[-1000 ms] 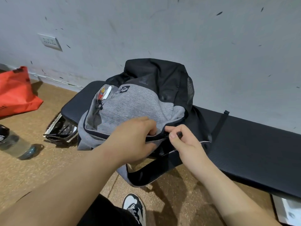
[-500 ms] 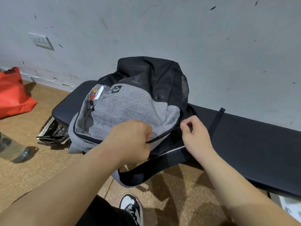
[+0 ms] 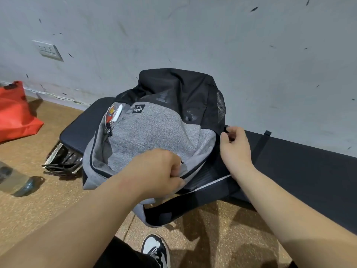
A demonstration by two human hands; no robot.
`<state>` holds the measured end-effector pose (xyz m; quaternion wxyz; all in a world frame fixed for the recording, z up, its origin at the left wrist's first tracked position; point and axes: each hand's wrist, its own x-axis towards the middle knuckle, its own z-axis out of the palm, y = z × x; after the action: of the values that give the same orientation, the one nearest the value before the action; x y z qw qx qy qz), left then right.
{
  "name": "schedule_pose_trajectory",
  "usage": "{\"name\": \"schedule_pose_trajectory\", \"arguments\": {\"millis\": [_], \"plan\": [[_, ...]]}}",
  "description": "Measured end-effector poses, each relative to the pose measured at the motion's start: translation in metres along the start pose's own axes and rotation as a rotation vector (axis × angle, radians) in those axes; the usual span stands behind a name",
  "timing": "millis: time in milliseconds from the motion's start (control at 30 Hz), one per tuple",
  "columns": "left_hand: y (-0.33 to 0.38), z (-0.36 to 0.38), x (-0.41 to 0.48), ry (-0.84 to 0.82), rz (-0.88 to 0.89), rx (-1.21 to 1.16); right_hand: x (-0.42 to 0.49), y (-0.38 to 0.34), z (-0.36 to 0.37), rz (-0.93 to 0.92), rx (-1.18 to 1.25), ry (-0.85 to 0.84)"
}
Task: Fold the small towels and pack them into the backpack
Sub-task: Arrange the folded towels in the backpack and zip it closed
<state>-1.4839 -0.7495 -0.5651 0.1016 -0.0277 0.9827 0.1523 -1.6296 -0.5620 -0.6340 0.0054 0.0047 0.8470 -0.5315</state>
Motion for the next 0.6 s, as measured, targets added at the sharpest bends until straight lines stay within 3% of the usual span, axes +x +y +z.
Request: {"name": "schedule_pose_trajectory", "arguments": {"millis": [200,333,600], "plan": [[-0.002,-0.001,0.013,0.037,-0.023,-0.058,-0.012,-0.012,0.011,-0.057,0.026,-0.266],[-0.001,0.003,0.023,-0.068,-0.089,-0.051,-0.007,-0.013,0.024,-0.079,-0.064,-0.301],[-0.001,-0.005,0.038,-0.096,-0.248,-0.108,0.013,-0.034,0.036,-0.061,-0.159,-0.46]]}}
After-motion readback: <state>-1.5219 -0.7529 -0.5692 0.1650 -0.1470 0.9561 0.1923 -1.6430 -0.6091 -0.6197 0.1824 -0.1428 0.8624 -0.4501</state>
